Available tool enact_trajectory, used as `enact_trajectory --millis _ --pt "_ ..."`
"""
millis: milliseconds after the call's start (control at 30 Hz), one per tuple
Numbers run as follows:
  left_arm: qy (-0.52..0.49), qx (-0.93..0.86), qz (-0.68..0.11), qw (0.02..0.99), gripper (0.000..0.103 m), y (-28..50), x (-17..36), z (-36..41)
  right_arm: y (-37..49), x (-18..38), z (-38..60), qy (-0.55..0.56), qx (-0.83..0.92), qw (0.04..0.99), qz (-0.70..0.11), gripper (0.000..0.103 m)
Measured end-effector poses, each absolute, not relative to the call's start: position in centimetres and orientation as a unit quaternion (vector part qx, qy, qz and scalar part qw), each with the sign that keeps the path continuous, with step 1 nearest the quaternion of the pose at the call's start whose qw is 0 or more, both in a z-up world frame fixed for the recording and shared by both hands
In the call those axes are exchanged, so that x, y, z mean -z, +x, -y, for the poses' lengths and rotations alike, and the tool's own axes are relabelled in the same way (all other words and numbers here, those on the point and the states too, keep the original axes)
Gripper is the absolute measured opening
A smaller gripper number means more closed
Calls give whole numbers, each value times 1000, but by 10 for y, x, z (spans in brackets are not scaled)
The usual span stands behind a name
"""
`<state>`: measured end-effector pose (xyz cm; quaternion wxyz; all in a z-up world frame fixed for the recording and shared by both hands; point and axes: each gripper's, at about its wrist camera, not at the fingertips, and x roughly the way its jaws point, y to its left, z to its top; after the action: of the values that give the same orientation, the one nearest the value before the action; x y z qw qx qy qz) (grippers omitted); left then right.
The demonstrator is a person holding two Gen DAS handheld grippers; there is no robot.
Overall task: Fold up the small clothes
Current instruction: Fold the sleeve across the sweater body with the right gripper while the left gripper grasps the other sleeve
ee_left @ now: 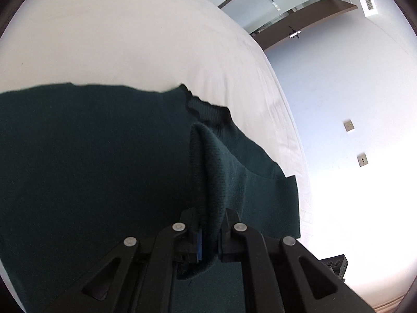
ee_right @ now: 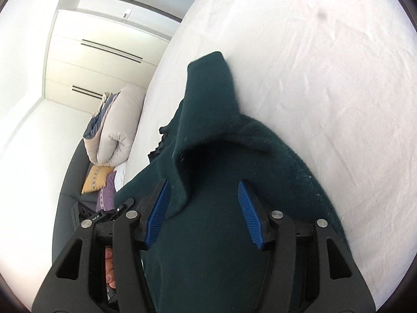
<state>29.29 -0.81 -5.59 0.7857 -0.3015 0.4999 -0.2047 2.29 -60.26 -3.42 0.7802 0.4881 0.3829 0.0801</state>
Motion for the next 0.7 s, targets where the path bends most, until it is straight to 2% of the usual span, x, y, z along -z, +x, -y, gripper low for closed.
enact_trajectory --millis 233,700 --pt "-291 169 -511 791 7 315 74 -26 31 37 611 522 -78 766 -366 53" --pt "-276 162 -525 789 7 300 95 -17 30 29 645 571 -47 749 -334 55"
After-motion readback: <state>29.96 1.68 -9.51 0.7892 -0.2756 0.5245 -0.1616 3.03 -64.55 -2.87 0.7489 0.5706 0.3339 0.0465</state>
